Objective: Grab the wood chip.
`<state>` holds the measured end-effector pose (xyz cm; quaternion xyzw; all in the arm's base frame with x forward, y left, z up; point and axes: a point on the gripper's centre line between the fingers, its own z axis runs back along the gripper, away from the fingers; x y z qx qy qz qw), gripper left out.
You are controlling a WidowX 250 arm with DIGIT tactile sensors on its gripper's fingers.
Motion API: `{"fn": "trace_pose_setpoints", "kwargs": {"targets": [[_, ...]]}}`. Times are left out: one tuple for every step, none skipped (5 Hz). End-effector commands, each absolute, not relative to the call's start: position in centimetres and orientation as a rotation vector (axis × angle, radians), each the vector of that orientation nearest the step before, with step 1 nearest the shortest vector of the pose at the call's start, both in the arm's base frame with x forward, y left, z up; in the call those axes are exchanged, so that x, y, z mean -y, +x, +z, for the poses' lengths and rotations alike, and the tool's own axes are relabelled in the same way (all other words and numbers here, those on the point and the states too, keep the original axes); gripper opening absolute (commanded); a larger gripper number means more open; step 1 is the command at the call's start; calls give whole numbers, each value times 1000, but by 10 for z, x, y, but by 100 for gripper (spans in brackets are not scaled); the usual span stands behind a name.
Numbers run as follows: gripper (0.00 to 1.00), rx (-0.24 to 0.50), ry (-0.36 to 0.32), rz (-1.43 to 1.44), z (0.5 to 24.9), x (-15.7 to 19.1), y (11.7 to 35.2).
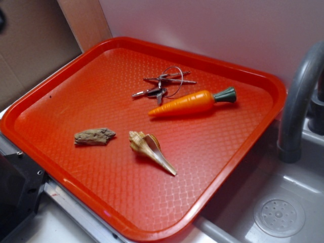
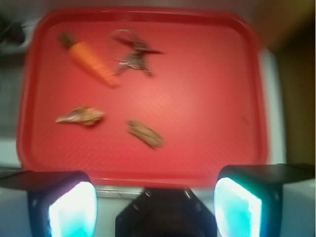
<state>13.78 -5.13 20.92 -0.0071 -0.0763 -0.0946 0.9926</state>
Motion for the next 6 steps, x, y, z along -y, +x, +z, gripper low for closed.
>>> {"fn": "trace_pose_setpoints", "kwargs": {"targets": [[100,123,-4,-673,114,56,139],[100,81,-9,-662,86,34,136],[100,53,-7,-637,64,22,147],[100,53,-7,-637,64,22,147],[100,53,-7,-637,64,22,147],[100,53,-7,-637,64,22,147]]}}
